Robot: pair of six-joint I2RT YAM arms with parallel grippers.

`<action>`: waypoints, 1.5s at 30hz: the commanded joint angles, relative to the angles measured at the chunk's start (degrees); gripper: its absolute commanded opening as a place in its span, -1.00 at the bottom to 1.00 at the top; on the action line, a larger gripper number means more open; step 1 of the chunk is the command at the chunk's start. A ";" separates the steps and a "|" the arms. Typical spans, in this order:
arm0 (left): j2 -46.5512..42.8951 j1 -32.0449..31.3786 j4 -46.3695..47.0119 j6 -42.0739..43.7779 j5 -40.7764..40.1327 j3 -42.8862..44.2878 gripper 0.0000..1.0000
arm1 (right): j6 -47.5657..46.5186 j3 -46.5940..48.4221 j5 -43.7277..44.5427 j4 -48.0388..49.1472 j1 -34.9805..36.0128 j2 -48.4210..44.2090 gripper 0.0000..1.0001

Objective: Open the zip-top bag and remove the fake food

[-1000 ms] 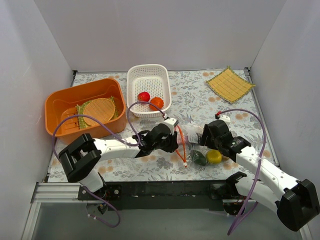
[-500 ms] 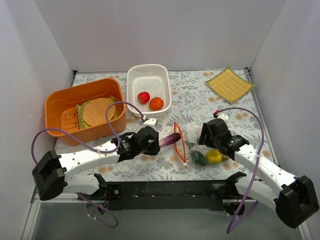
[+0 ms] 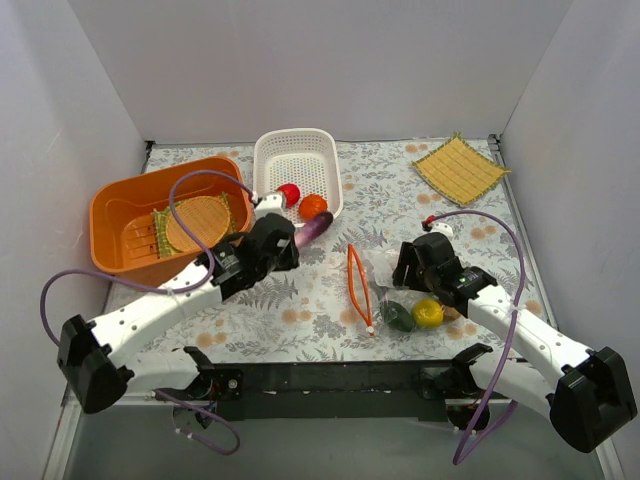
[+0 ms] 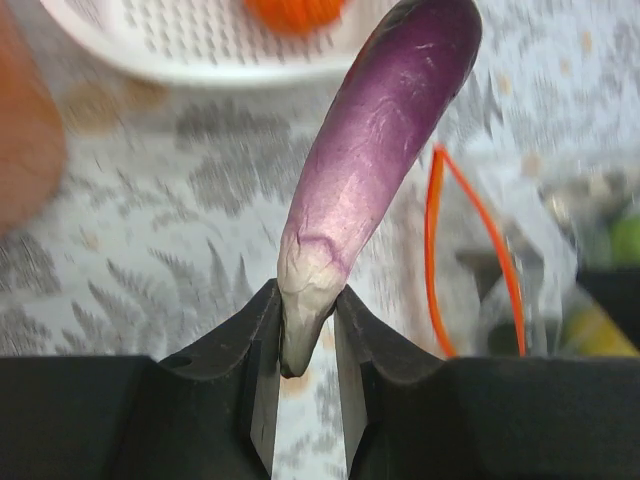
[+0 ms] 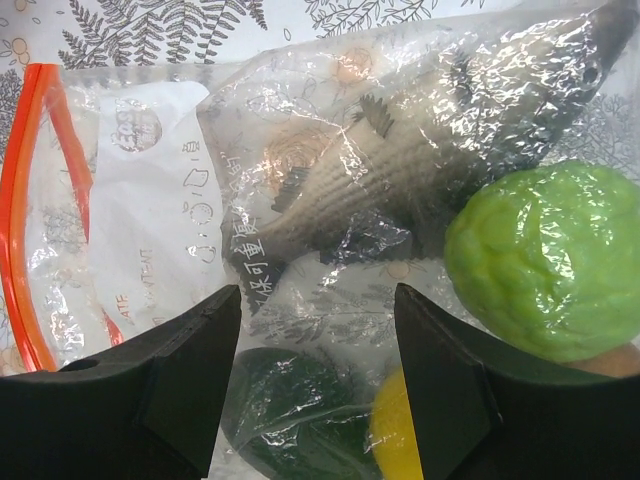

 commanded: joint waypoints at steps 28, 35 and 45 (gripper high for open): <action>15.45 3.01 23.02 1.77 16.11 -0.99 -0.15 | 0.41 2.21 -4.67 -8.69 -0.13 -9.94 0.36; 13.14 -3.41 39.07 -2.46 27.10 -12.35 -0.19 | 5.16 -1.21 -10.47 -9.66 0.57 -13.73 -0.05; 19.82 -4.65 53.17 -4.40 32.13 -14.31 -0.16 | 9.55 -5.78 -12.84 -12.92 1.98 -17.95 -0.34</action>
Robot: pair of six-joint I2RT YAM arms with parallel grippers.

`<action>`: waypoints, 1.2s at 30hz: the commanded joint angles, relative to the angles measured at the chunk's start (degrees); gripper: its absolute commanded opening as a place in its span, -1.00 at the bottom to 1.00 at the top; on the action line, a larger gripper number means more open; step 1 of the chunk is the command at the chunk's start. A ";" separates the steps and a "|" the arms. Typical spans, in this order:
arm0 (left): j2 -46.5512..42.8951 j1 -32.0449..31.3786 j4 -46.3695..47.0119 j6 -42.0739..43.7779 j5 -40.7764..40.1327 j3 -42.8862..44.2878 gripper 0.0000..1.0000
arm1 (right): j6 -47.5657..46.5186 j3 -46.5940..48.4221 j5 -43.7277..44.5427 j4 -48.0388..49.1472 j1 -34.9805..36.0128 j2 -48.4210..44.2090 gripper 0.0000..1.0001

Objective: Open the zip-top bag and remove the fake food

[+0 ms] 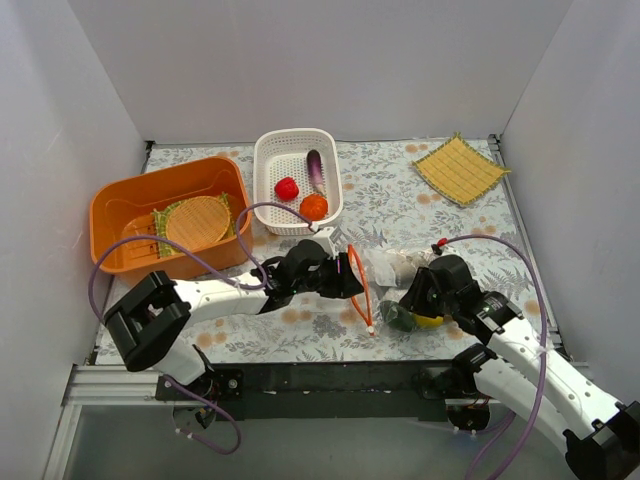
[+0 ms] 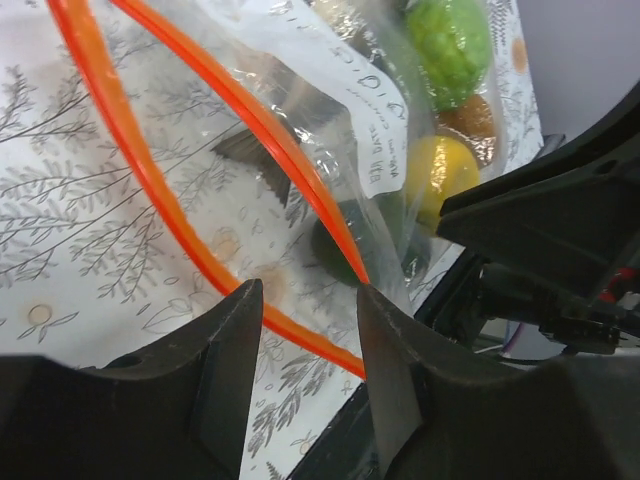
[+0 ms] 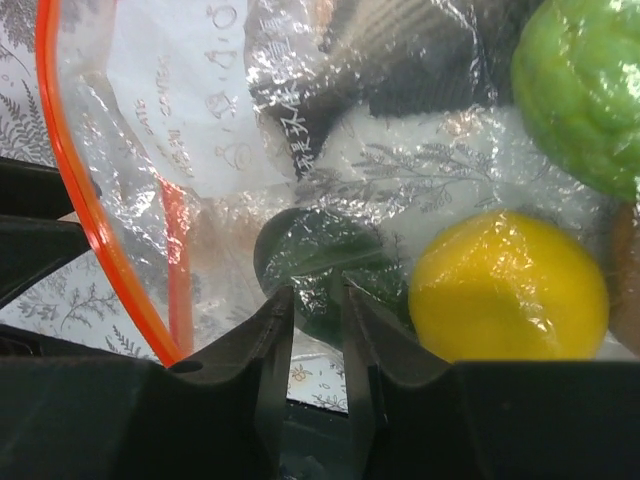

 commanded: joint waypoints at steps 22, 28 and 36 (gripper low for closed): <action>13.82 -5.44 21.04 1.49 12.71 -0.23 0.20 | 5.57 -7.32 -0.16 3.04 1.11 2.31 -0.40; 15.31 -5.61 20.60 1.49 12.80 0.56 0.39 | 4.78 -6.62 1.41 2.95 1.11 3.63 -0.67; 16.89 -6.05 15.07 2.02 8.32 3.90 0.62 | 4.78 -7.40 4.33 0.49 1.11 2.84 -0.95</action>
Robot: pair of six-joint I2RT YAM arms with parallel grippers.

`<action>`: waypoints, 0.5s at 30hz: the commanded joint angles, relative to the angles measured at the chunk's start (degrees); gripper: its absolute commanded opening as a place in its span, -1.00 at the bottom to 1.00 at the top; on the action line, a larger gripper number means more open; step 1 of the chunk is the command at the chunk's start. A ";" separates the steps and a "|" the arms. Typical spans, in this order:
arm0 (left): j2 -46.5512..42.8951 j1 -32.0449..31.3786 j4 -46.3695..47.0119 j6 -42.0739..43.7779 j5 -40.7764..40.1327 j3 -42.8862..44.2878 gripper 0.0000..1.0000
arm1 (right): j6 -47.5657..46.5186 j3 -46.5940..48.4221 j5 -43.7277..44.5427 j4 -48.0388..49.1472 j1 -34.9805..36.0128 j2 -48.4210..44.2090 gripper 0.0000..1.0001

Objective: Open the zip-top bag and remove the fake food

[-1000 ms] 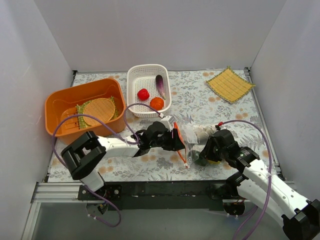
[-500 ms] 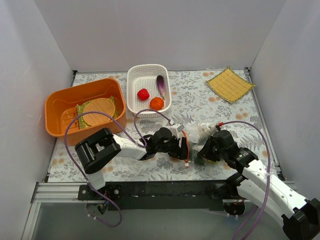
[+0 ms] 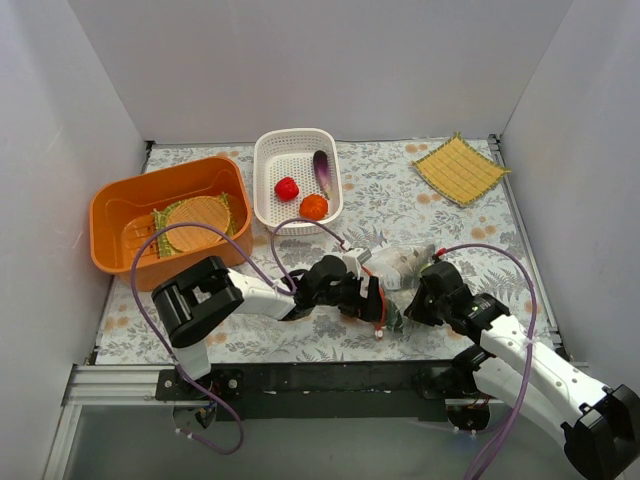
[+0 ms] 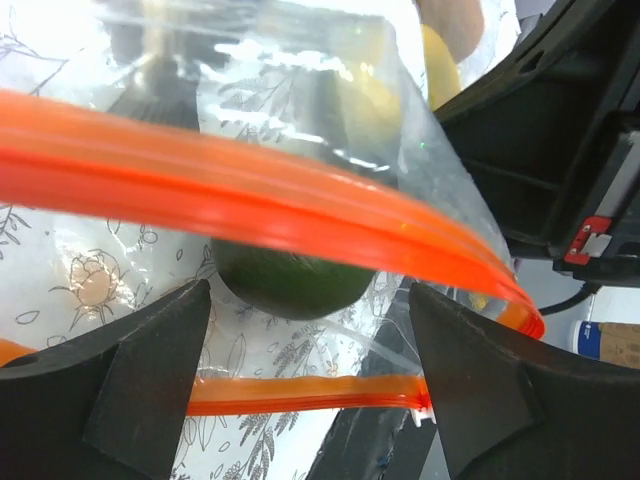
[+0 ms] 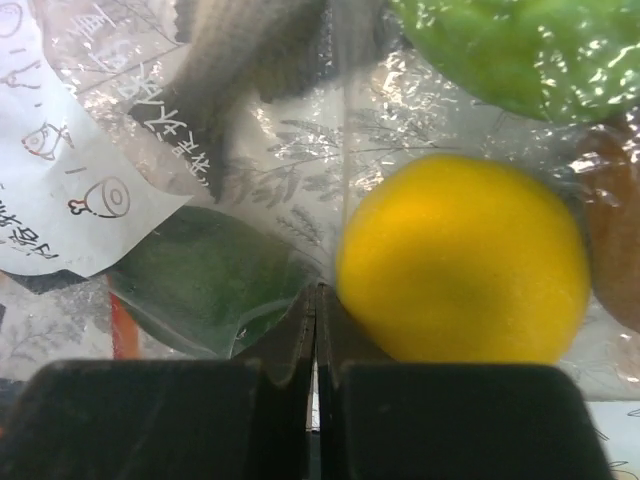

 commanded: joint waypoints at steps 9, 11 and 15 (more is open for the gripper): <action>4.30 -1.75 -10.26 0.20 -9.71 8.69 0.60 | -1.98 -2.85 -0.15 3.58 1.36 5.53 -0.90; 4.22 -2.02 -11.24 0.12 -11.37 8.79 0.56 | -2.42 -2.94 0.38 3.84 1.36 5.97 -0.88; 1.85 -2.02 -14.22 0.64 -14.62 7.56 0.04 | -2.51 -2.41 2.39 3.15 1.36 5.71 -0.85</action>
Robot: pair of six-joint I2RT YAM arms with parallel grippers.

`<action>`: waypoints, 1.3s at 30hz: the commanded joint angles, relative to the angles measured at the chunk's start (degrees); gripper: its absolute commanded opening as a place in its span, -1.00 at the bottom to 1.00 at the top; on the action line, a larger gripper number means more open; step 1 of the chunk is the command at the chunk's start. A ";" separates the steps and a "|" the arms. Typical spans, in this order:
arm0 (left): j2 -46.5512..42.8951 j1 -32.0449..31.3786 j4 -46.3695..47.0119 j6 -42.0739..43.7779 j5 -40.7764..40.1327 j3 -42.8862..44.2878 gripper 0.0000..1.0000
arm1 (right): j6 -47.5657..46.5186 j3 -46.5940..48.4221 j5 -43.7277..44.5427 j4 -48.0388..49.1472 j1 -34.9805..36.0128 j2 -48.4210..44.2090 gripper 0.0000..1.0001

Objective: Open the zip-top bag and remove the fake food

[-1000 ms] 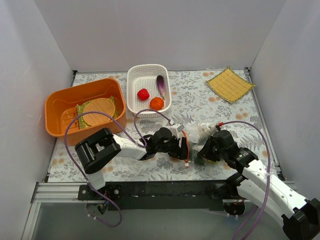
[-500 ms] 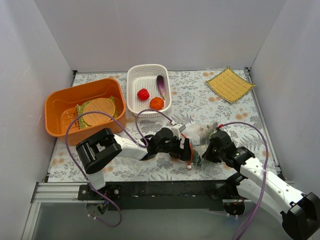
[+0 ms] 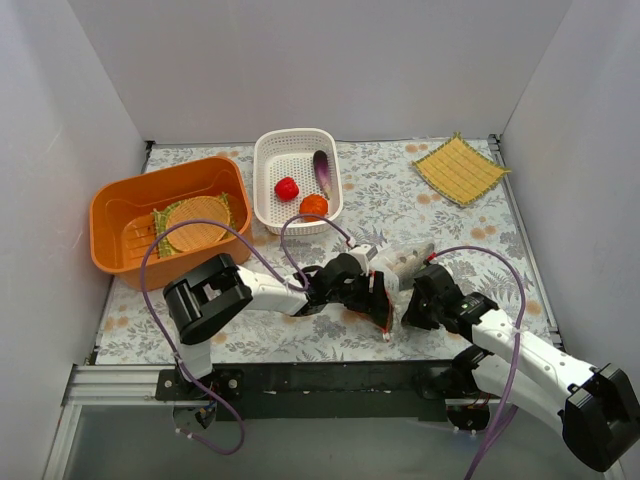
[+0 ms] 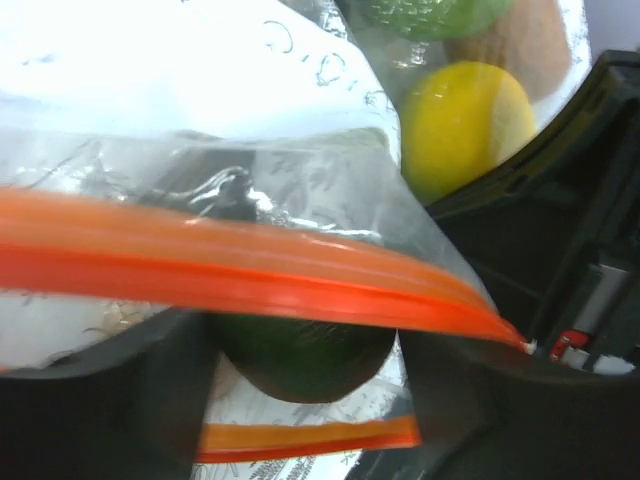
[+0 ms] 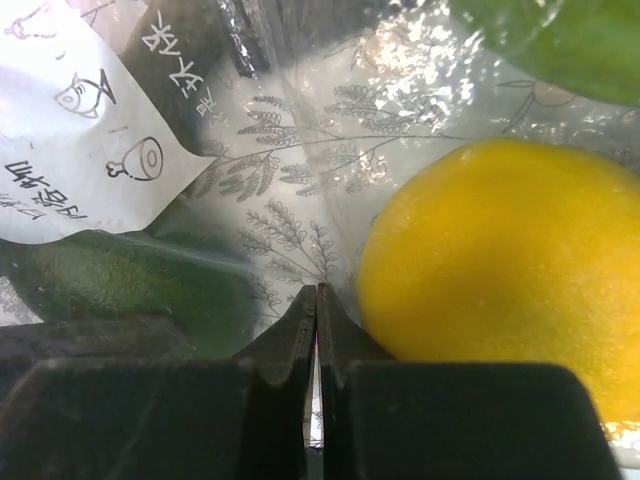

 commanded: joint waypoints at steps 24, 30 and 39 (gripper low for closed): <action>-15.60 19.95 -24.09 13.17 -31.02 15.53 -0.40 | -4.62 7.21 5.08 -2.88 0.18 -2.08 -0.61; -0.84 27.43 -23.19 15.64 -34.19 30.19 -0.10 | -6.47 10.03 4.55 -3.32 0.18 -2.52 -0.42; 5.79 29.55 -27.68 20.13 -32.88 41.48 0.92 | -9.28 14.24 6.57 -6.83 0.18 -3.75 0.01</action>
